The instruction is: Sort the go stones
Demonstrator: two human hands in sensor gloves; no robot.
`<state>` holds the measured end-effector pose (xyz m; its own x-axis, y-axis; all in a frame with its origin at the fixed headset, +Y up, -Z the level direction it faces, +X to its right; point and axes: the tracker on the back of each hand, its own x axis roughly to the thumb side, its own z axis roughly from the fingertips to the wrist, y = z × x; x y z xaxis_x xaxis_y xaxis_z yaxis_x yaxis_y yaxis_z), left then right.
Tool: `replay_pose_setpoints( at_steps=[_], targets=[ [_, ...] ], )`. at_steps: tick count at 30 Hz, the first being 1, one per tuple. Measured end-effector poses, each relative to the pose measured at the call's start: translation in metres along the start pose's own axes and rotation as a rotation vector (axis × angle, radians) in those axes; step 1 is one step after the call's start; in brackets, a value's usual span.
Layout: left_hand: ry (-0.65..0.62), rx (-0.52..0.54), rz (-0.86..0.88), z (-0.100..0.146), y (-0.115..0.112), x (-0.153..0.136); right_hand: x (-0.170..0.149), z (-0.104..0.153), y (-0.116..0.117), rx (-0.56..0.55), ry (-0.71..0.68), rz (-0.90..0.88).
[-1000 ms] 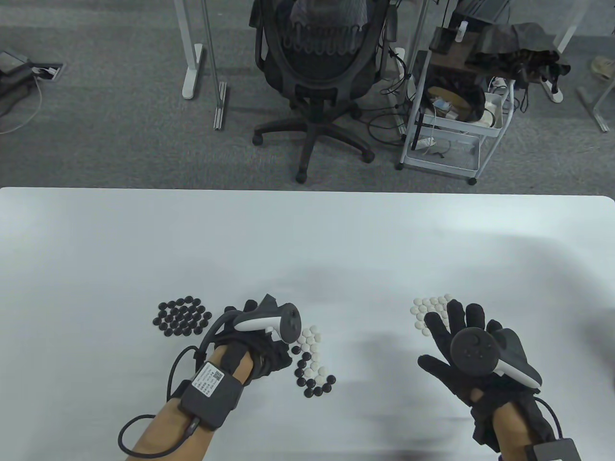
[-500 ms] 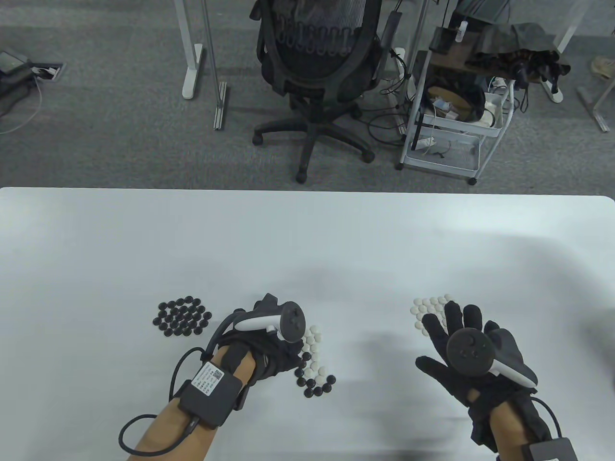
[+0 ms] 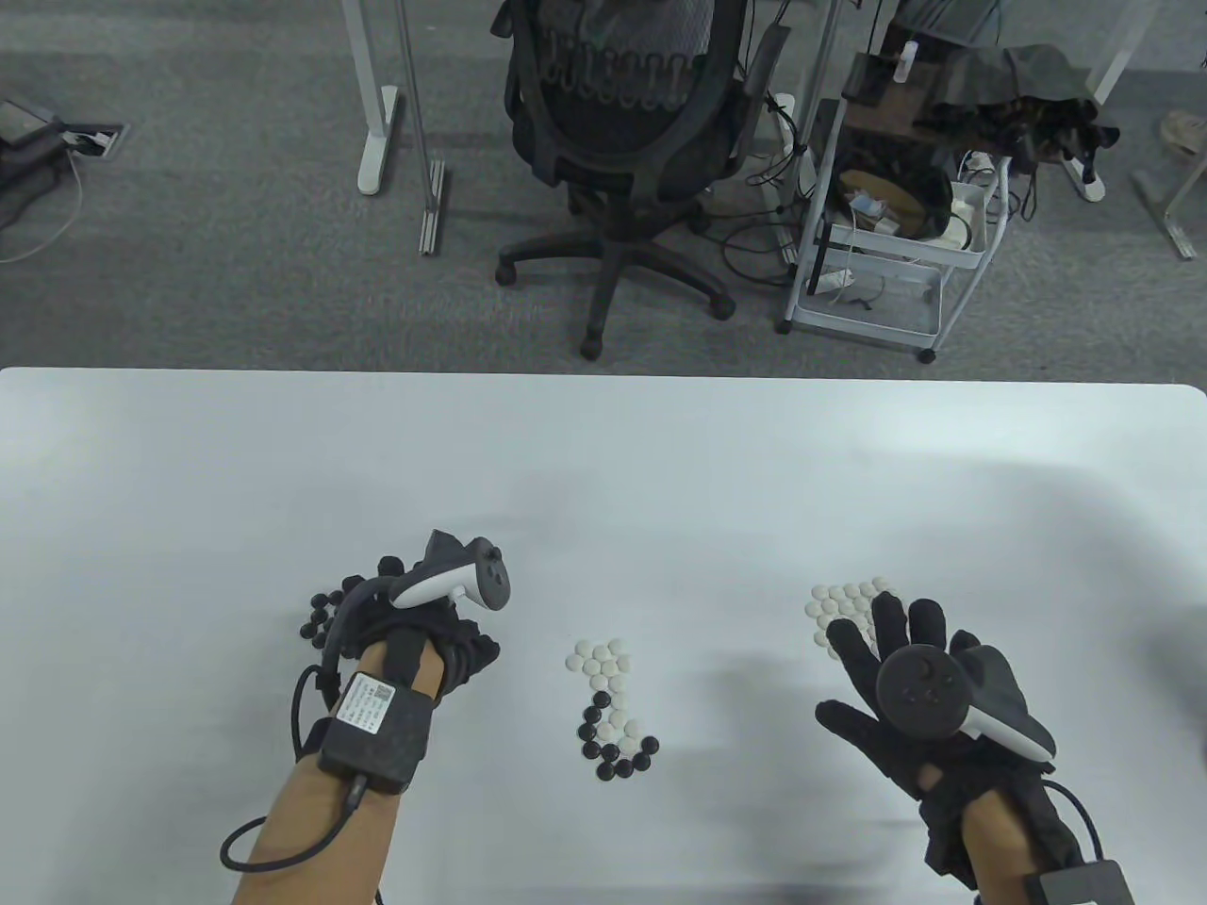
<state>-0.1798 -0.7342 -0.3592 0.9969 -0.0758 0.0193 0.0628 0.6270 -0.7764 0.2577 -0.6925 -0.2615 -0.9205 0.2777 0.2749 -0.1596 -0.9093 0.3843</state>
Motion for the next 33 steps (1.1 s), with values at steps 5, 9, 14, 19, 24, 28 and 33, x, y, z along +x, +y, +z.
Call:
replay_pose_setpoints(
  at_steps=[5, 9, 14, 19, 24, 28, 33],
  targets=[
    [0.039, 0.008, 0.04, -0.003, 0.003, -0.014, -0.001, 0.0, 0.0, 0.001, 0.003, -0.004],
    [0.071, 0.009, 0.058, -0.004, 0.004, -0.024, -0.002, 0.0, -0.001, 0.003, 0.006, -0.007],
    [0.104, 0.011, 0.047, -0.003, 0.003, -0.03, -0.002, 0.0, -0.001, 0.005, 0.007, -0.006],
    [0.116, 0.027, 0.024, 0.002, 0.005, -0.028, -0.002, 0.0, -0.001, 0.008, 0.008, -0.005],
    [0.034, 0.074, 0.012, 0.019, 0.012, -0.013, -0.002, -0.001, -0.001, 0.007, 0.007, -0.006],
    [-0.144, 0.048, -0.015, 0.033, 0.009, 0.015, -0.002, -0.001, -0.001, 0.007, 0.008, -0.009],
    [-0.249, 0.034, -0.163, 0.046, -0.003, 0.054, -0.002, -0.001, -0.001, 0.007, 0.007, -0.007]
  ],
)
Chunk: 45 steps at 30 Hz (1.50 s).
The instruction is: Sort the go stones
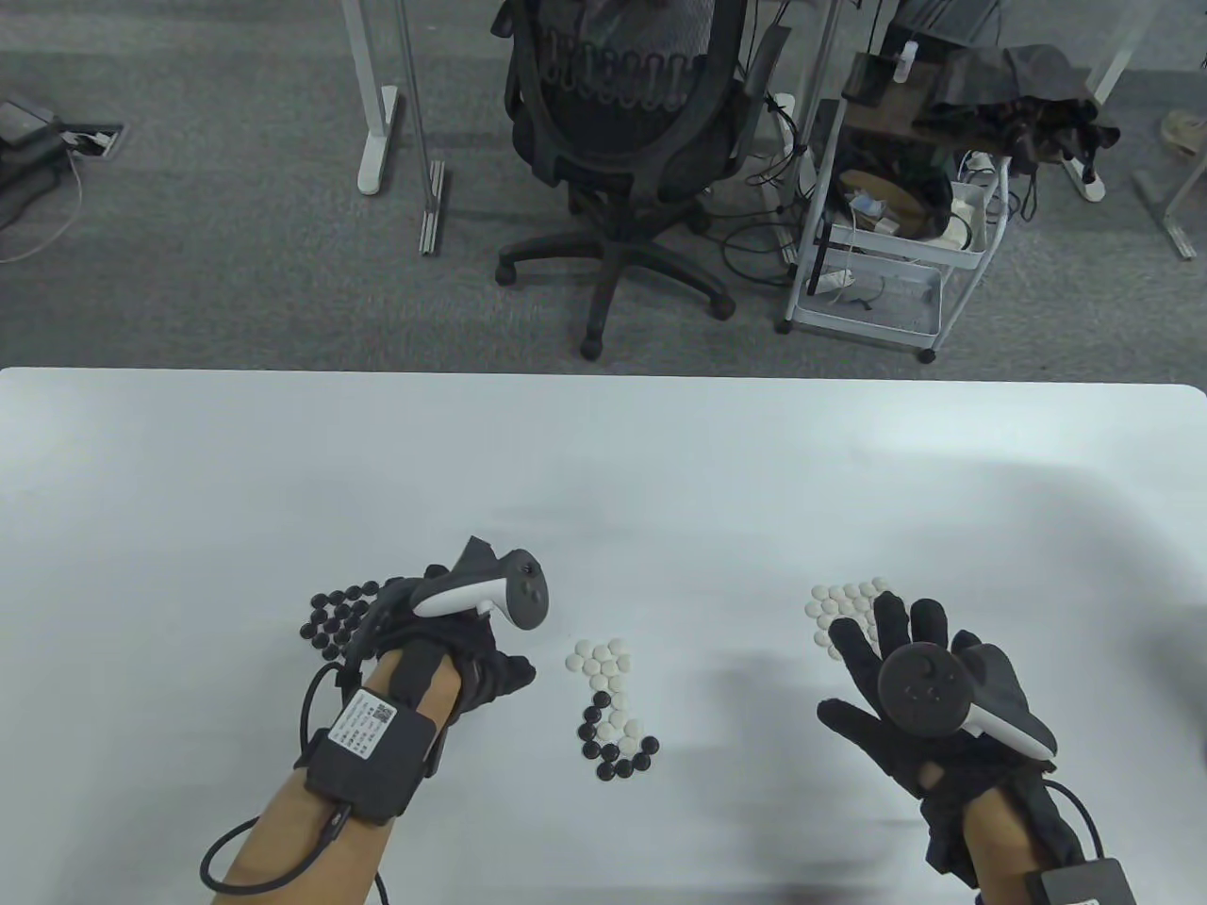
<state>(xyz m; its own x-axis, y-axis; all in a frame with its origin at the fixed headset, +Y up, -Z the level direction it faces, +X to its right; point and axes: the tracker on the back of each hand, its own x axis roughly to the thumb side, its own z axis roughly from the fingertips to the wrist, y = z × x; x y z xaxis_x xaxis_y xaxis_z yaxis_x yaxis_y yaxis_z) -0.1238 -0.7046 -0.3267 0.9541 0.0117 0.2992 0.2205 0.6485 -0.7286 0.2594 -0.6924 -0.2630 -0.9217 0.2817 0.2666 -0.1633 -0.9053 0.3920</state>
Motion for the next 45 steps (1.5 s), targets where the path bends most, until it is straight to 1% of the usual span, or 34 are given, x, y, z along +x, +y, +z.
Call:
replay_pose_setpoints(
  at_steps=[3, 6, 11, 15, 18, 22, 27, 30, 32, 35, 38, 45],
  targets=[
    [-0.101, -0.012, -0.022, 0.0, -0.004, 0.023, 0.0, 0.0, 0.0, -0.003, -0.002, 0.0],
    [-0.158, -0.026, -0.066, -0.001, -0.011, 0.043, 0.0, 0.001, -0.001, -0.007, -0.002, -0.001],
    [-0.19, -0.048, -0.166, -0.005, -0.027, 0.07, -0.001, 0.001, 0.0, -0.007, -0.003, -0.002],
    [-0.186, -0.066, -0.191, -0.012, -0.036, 0.074, 0.0, 0.001, 0.0, -0.009, -0.005, -0.001],
    [-0.174, -0.084, -0.16, -0.012, -0.045, 0.063, -0.001, 0.001, -0.001, -0.013, -0.006, -0.003],
    [-0.093, -0.081, -0.145, -0.002, -0.054, 0.033, -0.001, 0.001, 0.0, -0.008, -0.005, -0.004],
    [0.06, -0.082, -0.039, 0.007, -0.063, -0.03, 0.0, 0.001, 0.001, -0.007, -0.008, -0.001],
    [0.123, -0.076, 0.056, 0.007, -0.065, -0.061, 0.0, 0.0, 0.001, -0.008, -0.008, 0.001],
    [0.156, -0.051, 0.096, 0.006, -0.065, -0.075, 0.0, 0.0, 0.002, -0.003, -0.005, 0.002],
    [0.183, -0.046, 0.152, 0.002, -0.064, -0.09, 0.0, 0.0, 0.002, 0.0, -0.003, 0.003],
    [0.2, -0.036, 0.19, -0.003, -0.061, -0.099, 0.0, 0.0, 0.002, -0.002, -0.002, 0.002],
    [0.229, -0.019, 0.216, -0.011, -0.056, -0.107, -0.001, 0.0, 0.001, -0.003, 0.0, 0.0]
  ],
)
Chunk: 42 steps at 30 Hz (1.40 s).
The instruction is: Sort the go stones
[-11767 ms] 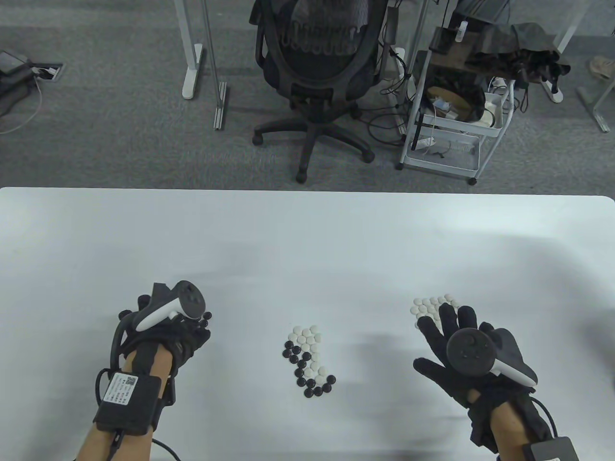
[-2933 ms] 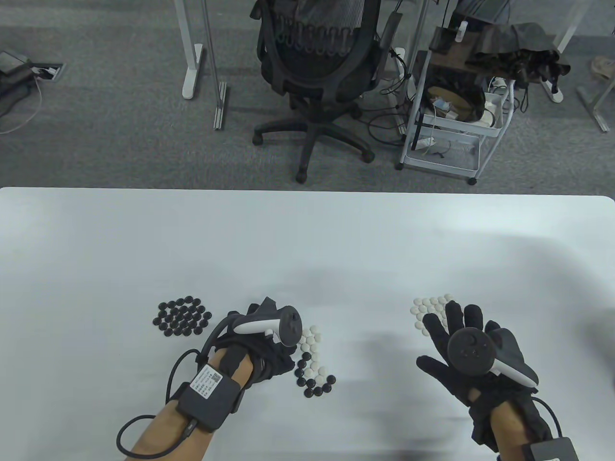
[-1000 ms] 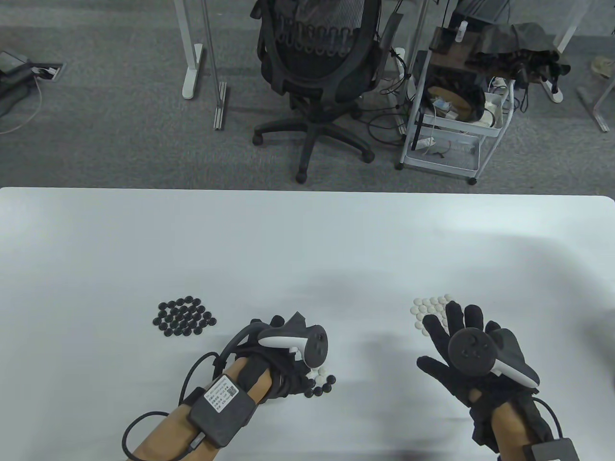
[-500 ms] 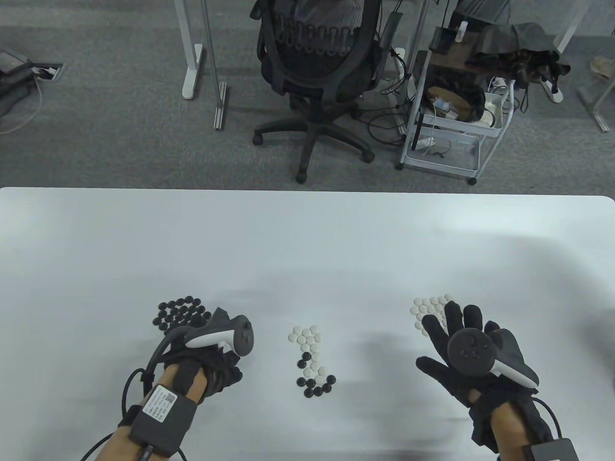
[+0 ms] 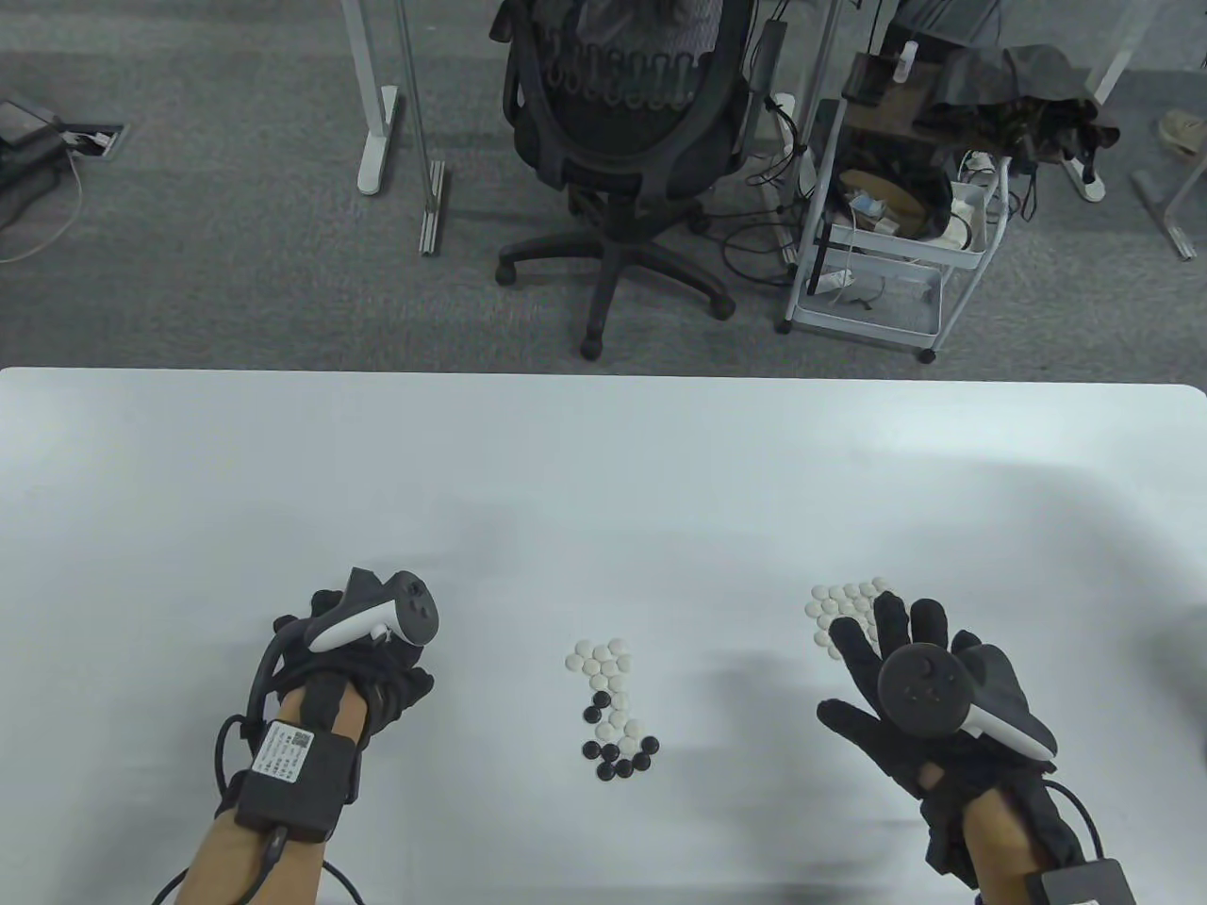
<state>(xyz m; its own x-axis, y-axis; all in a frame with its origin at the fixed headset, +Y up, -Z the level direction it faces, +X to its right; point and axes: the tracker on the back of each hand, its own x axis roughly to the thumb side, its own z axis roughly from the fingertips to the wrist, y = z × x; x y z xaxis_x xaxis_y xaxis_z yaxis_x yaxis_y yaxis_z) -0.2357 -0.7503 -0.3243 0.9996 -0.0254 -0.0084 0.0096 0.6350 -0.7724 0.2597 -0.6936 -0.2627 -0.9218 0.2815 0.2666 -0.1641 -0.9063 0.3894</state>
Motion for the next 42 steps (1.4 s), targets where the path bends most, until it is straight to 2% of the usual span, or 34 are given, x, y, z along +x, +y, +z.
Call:
replay_pose_setpoints(
  at_steps=[5, 9, 13, 17, 27, 32, 38, 42],
  targets=[
    [0.009, 0.014, 0.018, 0.0, 0.006, -0.001, 0.0, 0.0, 0.0, -0.003, -0.002, -0.002],
    [-0.076, 0.079, 0.097, 0.01, 0.018, 0.005, -0.001, 0.0, 0.0, -0.005, -0.003, -0.003],
    [-0.148, 0.109, 0.104, 0.023, 0.031, 0.024, -0.001, 0.0, -0.001, -0.005, -0.003, -0.002],
    [-0.216, 0.118, 0.012, 0.034, 0.033, 0.055, -0.001, 0.001, -0.001, -0.008, -0.003, -0.003],
    [-0.379, 0.004, -0.249, 0.051, 0.015, 0.14, -0.001, 0.001, -0.001, -0.006, -0.004, -0.001],
    [-0.412, -0.018, -0.341, 0.047, -0.001, 0.166, -0.001, 0.001, -0.001, -0.008, -0.003, -0.002],
    [-0.374, -0.078, -0.407, 0.029, -0.023, 0.172, -0.001, 0.001, -0.001, -0.012, -0.005, -0.004],
    [-0.354, -0.063, -0.387, 0.031, -0.028, 0.153, -0.001, 0.001, -0.002, -0.013, -0.004, -0.006]
  ],
)
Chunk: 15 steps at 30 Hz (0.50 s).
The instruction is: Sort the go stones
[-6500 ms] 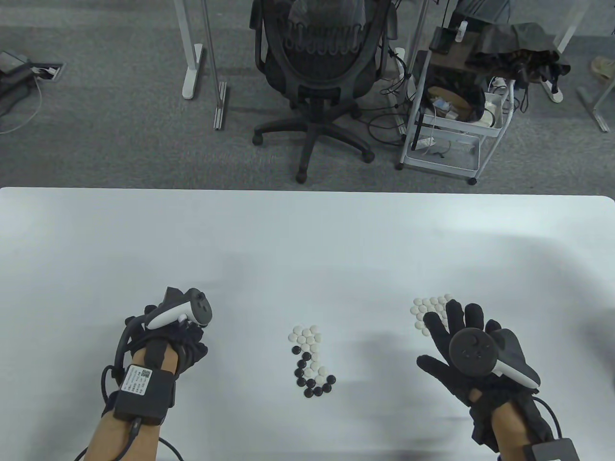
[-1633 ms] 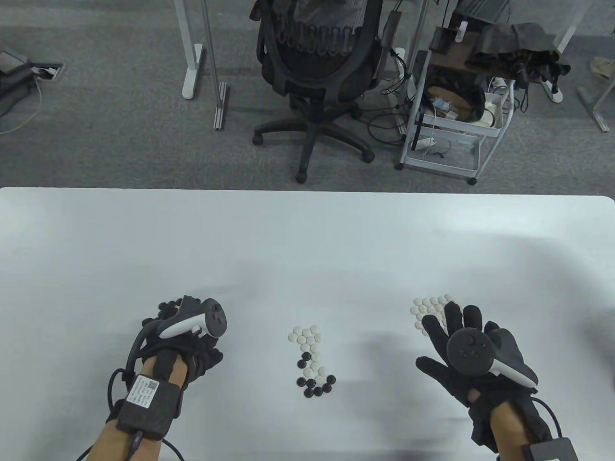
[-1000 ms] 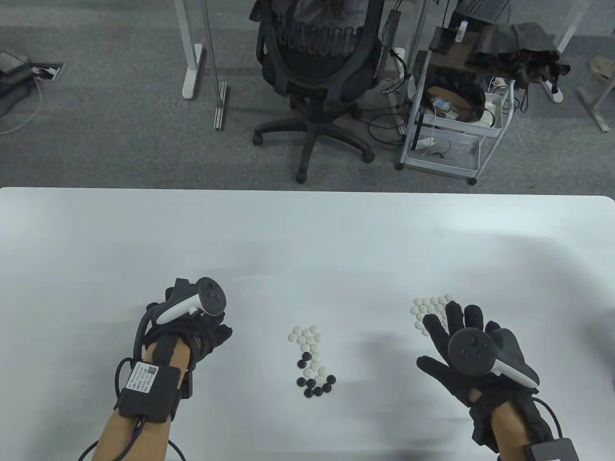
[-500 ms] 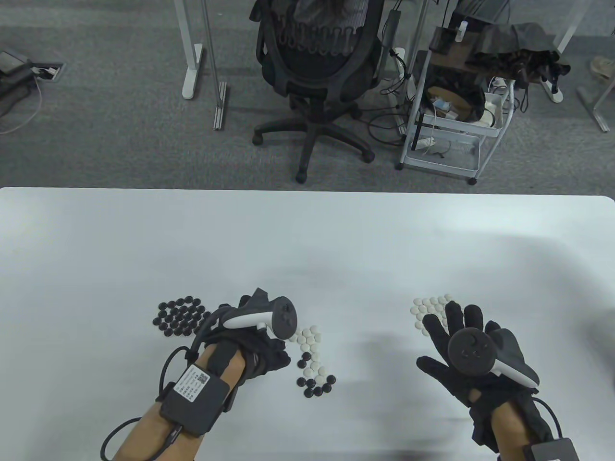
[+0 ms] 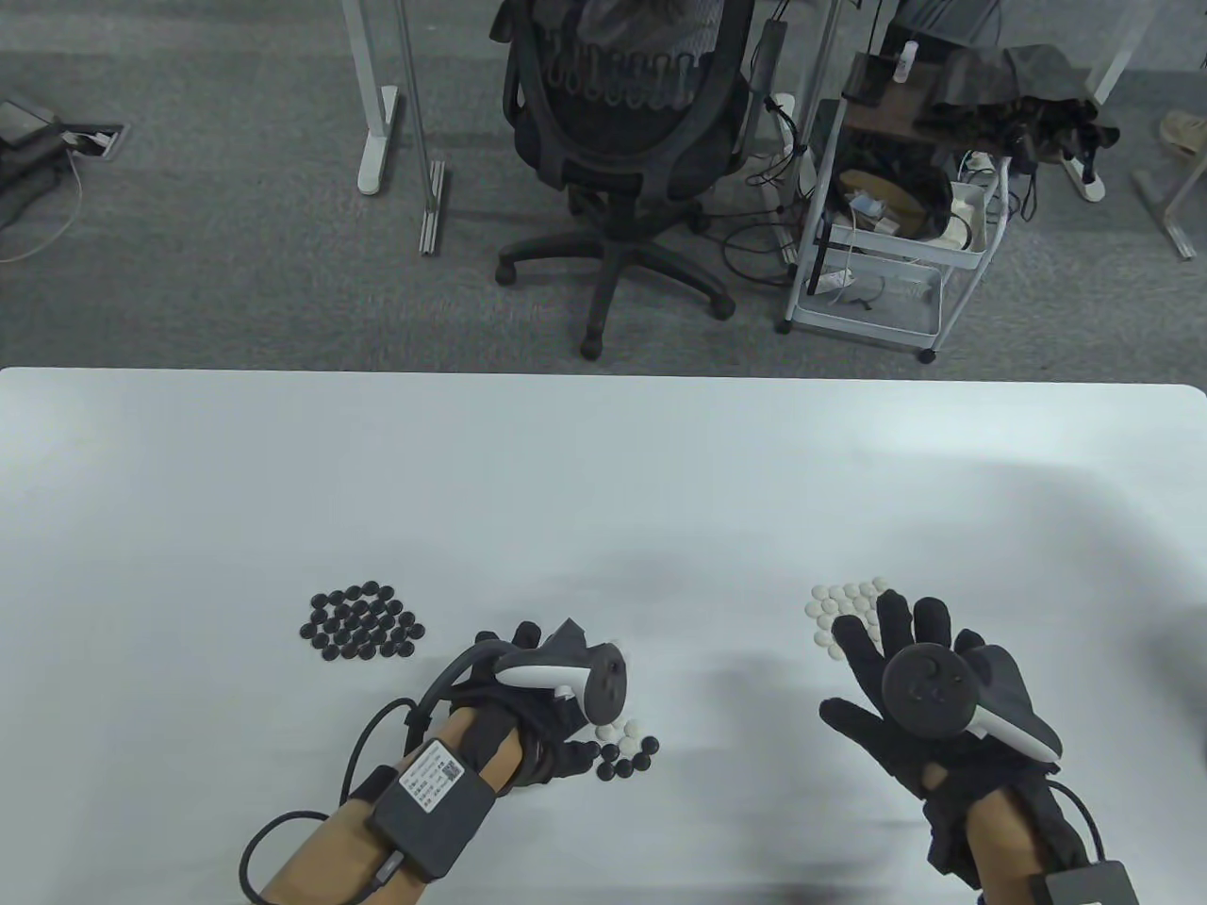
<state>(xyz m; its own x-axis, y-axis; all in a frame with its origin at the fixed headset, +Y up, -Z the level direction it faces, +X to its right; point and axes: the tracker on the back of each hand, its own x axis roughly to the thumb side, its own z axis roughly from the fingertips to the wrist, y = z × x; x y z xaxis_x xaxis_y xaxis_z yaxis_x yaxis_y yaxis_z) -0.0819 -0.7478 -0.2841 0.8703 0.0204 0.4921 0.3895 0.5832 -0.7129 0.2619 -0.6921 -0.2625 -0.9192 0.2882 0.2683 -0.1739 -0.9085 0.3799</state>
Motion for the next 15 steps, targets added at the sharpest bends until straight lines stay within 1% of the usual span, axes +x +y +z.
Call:
replay_pose_setpoints(
  at_steps=[2, 4, 8, 10, 13, 15],
  targets=[
    [0.034, -0.005, 0.005, 0.009, -0.008, -0.013, 0.0, 0.0, 0.0, 0.003, -0.001, -0.001],
    [0.079, -0.009, 0.049, 0.019, -0.02, -0.035, 0.0, 0.0, 0.0, 0.002, -0.002, -0.001],
    [0.191, 0.012, 0.231, 0.041, -0.041, -0.091, 0.0, -0.001, 0.0, 0.005, -0.002, 0.001],
    [0.278, 0.005, 0.317, 0.052, -0.053, -0.124, 0.001, -0.001, 0.001, 0.008, -0.001, 0.001],
    [0.382, -0.003, 0.416, 0.064, -0.066, -0.159, 0.001, -0.001, 0.001, 0.008, -0.002, 0.004],
    [0.411, 0.006, 0.455, 0.066, -0.073, -0.173, 0.002, -0.001, 0.001, 0.007, -0.003, 0.004]
  ],
)
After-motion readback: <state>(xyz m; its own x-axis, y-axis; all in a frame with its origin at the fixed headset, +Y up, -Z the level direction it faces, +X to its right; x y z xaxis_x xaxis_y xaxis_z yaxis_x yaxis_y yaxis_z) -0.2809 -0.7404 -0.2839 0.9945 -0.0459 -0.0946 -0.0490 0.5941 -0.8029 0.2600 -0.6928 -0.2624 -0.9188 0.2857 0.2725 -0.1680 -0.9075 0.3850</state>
